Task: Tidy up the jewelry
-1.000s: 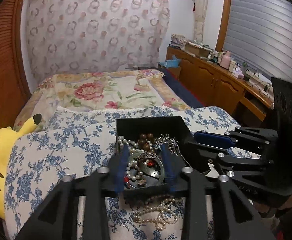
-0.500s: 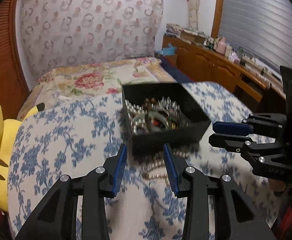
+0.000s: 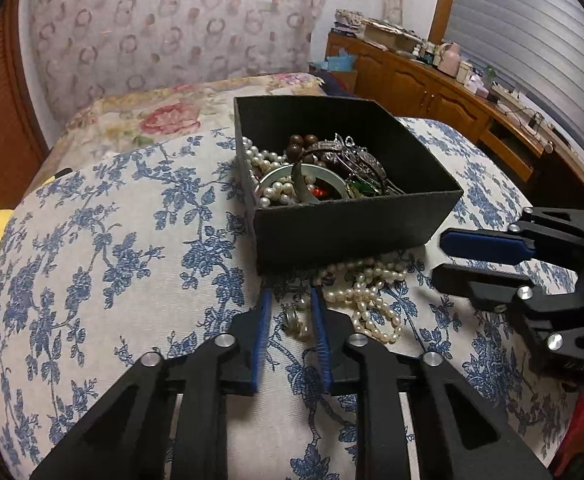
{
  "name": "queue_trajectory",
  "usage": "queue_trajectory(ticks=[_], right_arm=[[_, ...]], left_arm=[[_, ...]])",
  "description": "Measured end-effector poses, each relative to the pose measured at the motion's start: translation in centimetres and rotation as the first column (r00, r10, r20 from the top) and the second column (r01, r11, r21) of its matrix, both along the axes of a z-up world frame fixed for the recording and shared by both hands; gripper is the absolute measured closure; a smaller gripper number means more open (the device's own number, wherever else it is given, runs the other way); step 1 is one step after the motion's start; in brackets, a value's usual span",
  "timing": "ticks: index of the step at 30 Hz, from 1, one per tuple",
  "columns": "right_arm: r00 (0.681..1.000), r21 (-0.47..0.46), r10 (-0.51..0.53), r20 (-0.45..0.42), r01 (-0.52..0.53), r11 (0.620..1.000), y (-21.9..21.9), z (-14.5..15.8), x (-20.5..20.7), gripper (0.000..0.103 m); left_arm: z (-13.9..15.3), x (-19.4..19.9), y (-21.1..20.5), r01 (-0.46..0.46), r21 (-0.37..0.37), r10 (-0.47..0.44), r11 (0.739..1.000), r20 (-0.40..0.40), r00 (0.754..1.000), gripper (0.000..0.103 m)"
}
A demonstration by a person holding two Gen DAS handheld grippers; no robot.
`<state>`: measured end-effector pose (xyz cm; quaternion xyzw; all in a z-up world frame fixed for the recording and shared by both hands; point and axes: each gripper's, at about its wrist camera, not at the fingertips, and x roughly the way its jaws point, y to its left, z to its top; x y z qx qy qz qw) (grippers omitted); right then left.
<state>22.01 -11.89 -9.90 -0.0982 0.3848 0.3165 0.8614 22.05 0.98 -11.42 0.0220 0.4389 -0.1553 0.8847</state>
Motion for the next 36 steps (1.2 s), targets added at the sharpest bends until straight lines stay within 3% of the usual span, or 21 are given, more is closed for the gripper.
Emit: queue_trajectory(ticks=[12,14,15,16,21,27,36], right_arm=[[0.999,-0.088,0.014,-0.040,-0.018,0.996,1.6,-2.4,1.7,0.076],[0.999,-0.096,0.019,-0.032,-0.022,0.995,1.8,-2.5,1.7,0.082],[0.999,-0.104,0.018,-0.026,-0.021,0.994,1.9,-2.5,1.7,0.094],[1.000,-0.108,0.021,-0.022,-0.023,0.994,1.9,-2.5,1.7,0.097],[0.999,-0.092,0.037,-0.009,-0.038,0.995,1.8,-2.1,1.0,0.097],[0.998,-0.029,0.038,0.057,-0.036,0.999,0.6,1.0,-1.0,0.097],[0.979,0.045,0.038,0.201,-0.048,0.998,-0.8,8.2,-3.0,0.097]], left_arm=[[-0.2,-0.3,-0.2,0.003,0.003,-0.003,1.000,0.003,1.000,0.091],[-0.1,-0.3,-0.2,0.003,0.005,-0.003,1.000,0.006,1.000,0.093],[-0.1,-0.4,-0.2,0.003,0.008,-0.003,1.000,0.007,1.000,0.094],[-0.1,-0.5,-0.2,0.004,0.014,-0.004,1.000,0.006,1.000,0.096],[1.2,-1.5,0.4,-0.001,-0.023,0.002,1.000,0.035,0.999,0.096],[4.3,-3.2,0.2,0.010,-0.043,-0.005,0.999,0.112,0.994,0.096],[10.4,-4.3,-0.6,0.037,-0.084,-0.015,0.996,0.246,0.969,0.096]])
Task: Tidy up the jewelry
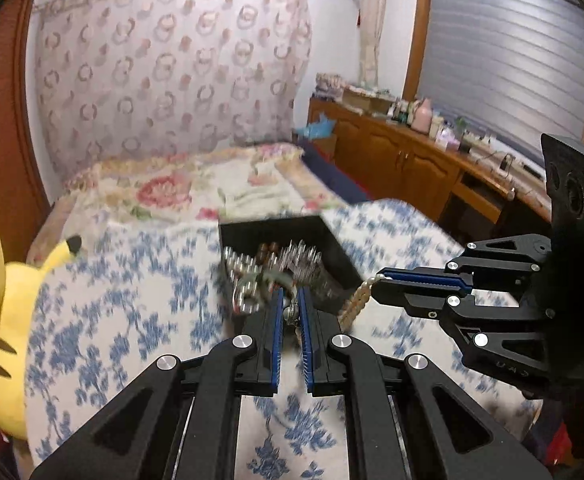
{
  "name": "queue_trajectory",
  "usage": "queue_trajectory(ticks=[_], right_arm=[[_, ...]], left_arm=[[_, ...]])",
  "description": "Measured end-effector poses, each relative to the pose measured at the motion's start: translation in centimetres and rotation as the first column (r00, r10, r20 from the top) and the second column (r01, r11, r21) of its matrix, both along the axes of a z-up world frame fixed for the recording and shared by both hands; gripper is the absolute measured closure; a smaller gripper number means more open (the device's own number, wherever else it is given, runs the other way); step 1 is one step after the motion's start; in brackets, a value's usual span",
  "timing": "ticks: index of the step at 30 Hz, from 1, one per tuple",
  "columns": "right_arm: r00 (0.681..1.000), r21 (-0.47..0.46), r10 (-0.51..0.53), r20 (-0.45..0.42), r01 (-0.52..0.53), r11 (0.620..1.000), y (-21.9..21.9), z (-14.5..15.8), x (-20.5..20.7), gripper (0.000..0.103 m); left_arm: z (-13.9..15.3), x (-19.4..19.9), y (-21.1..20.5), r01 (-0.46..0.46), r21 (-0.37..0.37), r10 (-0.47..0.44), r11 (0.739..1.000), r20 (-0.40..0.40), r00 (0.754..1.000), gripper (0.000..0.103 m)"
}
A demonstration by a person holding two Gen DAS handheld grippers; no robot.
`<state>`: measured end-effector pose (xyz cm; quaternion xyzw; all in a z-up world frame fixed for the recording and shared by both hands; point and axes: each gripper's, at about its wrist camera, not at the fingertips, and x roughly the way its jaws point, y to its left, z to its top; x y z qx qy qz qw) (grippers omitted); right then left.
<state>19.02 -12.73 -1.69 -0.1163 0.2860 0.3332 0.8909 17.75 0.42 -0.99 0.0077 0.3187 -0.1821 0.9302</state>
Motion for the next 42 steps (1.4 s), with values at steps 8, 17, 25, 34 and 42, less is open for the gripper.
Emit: queue_trajectory(ticks=[8,17,25,34,42], right_arm=[[0.997,0.021,-0.019,0.068,0.018,1.000,-0.6,3.9,2.0,0.097],[0.996,0.021,-0.053,0.073,0.052,0.998,-1.3,4.5,7.2,0.097],[0.997,-0.001,-0.072,0.021,0.072,0.997,-1.3,2.0,11.7,0.097],[0.995,0.039,-0.094,0.038,0.093,0.995,-1.9,2.3,13.0,0.097],[0.996,-0.013,-0.089,-0.017,0.089,0.996,-1.3,0.7,13.4,0.095]], left_arm=[[3.8,2.1,-0.7,-0.015,0.004,0.015,1.000,0.074,0.997,0.096],[4.4,7.2,-0.5,-0.044,-0.011,0.044,0.999,0.072,0.996,0.096],[1.4,11.6,-0.3,-0.057,0.005,0.057,0.998,0.015,0.998,0.096],[1.3,13.3,0.5,-0.052,-0.032,0.052,0.998,0.010,0.999,0.096],[0.9,14.1,0.5,-0.056,-0.021,0.056,0.998,-0.014,0.998,0.075]])
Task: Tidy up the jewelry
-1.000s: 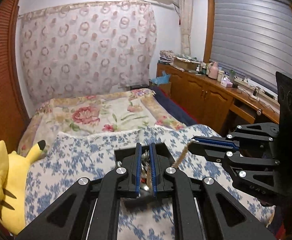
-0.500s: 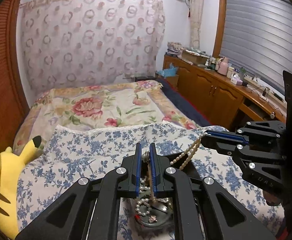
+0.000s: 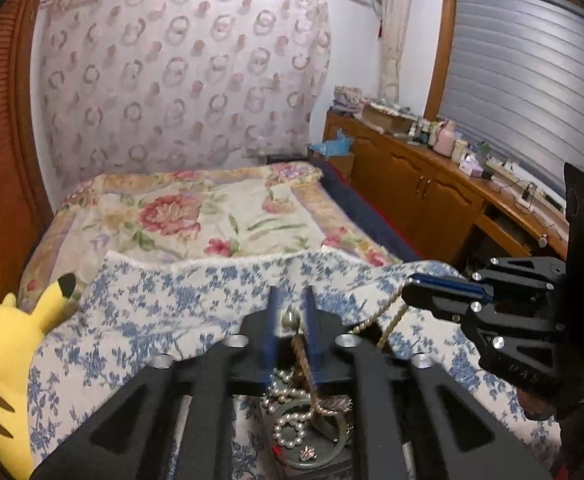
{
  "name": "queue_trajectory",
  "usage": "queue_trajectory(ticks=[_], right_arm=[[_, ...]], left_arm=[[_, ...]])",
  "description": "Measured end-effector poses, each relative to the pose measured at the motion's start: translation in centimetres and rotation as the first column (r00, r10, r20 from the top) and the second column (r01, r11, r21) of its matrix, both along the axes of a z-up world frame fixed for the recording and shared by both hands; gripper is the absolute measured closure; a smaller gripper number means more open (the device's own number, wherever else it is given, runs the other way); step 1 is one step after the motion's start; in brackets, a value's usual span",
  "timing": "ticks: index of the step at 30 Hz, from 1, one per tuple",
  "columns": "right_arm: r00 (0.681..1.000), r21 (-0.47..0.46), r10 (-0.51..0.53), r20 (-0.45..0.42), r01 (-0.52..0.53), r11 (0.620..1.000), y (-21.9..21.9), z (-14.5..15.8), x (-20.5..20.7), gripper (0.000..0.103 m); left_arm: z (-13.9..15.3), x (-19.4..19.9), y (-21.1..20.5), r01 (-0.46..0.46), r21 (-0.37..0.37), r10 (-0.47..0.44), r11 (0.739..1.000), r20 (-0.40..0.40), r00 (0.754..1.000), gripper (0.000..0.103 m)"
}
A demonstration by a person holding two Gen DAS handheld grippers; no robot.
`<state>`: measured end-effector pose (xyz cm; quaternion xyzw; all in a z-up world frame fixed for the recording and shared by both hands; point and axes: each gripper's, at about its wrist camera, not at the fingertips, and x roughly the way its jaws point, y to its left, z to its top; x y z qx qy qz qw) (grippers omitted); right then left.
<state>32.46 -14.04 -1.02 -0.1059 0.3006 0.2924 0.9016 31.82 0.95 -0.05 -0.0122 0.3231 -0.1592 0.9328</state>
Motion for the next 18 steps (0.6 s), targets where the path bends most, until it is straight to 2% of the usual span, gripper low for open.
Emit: queue_trajectory(ticks=[1,2,4,6,10,13,15,18], right_arm=[[1.000,-0.009,0.000,-0.018,0.000,1.000,0.1,-0.7,0.0,0.090],[0.999,-0.013,-0.002,-0.032,0.002,1.000,0.1,-1.2,-0.2,0.088],[0.999,-0.018,-0.002,-0.046,0.001,1.000,0.2,-2.0,-0.6,0.076],[0.999,-0.014,-0.004,-0.048,0.003,1.000,0.2,-2.3,-1.3,0.076],[0.998,0.030,-0.042,-0.050,0.044,0.999,-0.6,-2.2,-3.6,0.074],[0.995,0.072,-0.088,-0.038,0.091,0.993,-1.5,-1.6,-5.9,0.061],[0.993,0.099,-0.119,-0.024,0.121,0.988,-2.4,-1.1,-7.7,0.055],[0.986,0.135,-0.165,-0.015,0.165,0.977,-3.7,-0.5,-10.0,0.037]], left_arm=[[-0.5,0.0,0.1,-0.001,0.001,0.001,1.000,-0.013,1.000,0.060],[-0.8,-0.1,0.2,-0.001,0.001,0.001,1.000,-0.017,1.000,0.059],[-1.4,-0.7,0.4,-0.004,0.002,0.004,1.000,-0.028,1.000,0.057],[-1.8,-1.4,0.6,-0.013,0.003,0.013,1.000,-0.030,0.999,0.051],[-2.3,-4.1,1.1,-0.059,0.031,0.059,0.998,-0.001,0.998,0.027],[-2.1,-6.4,1.2,-0.106,0.053,0.104,0.993,0.041,0.994,0.012],[-1.9,-8.2,1.2,-0.136,0.070,0.131,0.988,0.071,0.989,0.008],[-1.5,-10.9,1.2,-0.176,0.090,0.165,0.980,0.110,0.980,0.007]])
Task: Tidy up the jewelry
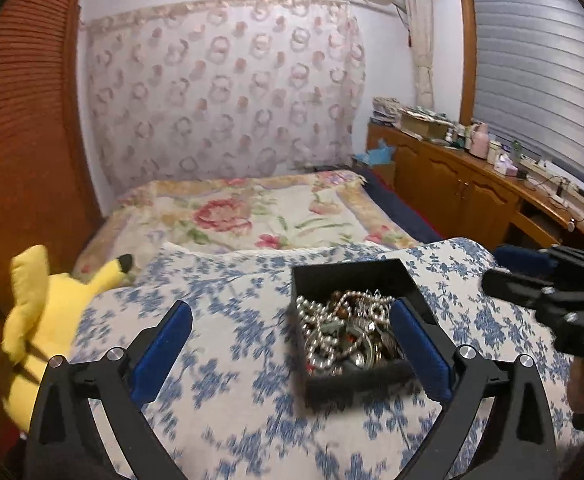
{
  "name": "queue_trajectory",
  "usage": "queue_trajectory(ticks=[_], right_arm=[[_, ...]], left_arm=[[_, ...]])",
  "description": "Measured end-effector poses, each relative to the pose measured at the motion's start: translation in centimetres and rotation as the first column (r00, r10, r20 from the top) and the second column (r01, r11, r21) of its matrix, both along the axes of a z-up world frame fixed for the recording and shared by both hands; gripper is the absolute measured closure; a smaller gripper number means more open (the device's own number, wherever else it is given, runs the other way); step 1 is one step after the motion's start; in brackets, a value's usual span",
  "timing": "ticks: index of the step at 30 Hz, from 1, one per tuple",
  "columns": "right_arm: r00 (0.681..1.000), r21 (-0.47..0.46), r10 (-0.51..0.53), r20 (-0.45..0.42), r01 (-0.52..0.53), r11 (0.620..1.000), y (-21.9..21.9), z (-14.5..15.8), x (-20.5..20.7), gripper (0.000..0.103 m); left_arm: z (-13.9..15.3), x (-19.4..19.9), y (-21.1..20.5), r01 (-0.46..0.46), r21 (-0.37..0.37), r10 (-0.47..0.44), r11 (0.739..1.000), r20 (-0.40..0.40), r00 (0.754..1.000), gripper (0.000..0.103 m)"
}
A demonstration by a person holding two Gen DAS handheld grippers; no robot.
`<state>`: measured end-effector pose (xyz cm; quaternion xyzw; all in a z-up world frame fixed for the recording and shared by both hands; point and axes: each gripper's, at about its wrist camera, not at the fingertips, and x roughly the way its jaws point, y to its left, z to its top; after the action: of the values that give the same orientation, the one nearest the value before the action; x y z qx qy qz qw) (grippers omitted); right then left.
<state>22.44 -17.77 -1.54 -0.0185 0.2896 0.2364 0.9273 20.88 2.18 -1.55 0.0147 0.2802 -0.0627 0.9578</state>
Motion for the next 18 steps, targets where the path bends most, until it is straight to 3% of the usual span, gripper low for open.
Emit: queue_trajectory(ticks=[9,18], right_arm=[[0.991,0.056,-0.110,0.080,0.106,0.993,-3.6,1.5,-8.2,0.002],[0.977,0.042,-0.169,0.128,0.164,0.985,-3.8,1.8,-12.9,0.002]], left_arm=[[1.5,-8.2,-0.8,-0.061,0.010,0.060,0.998,0.072,0.996,0.007],[2.3,-12.9,-0.2,-0.115,-0.024,0.116,0.993,0.086,0.990,0.007]])
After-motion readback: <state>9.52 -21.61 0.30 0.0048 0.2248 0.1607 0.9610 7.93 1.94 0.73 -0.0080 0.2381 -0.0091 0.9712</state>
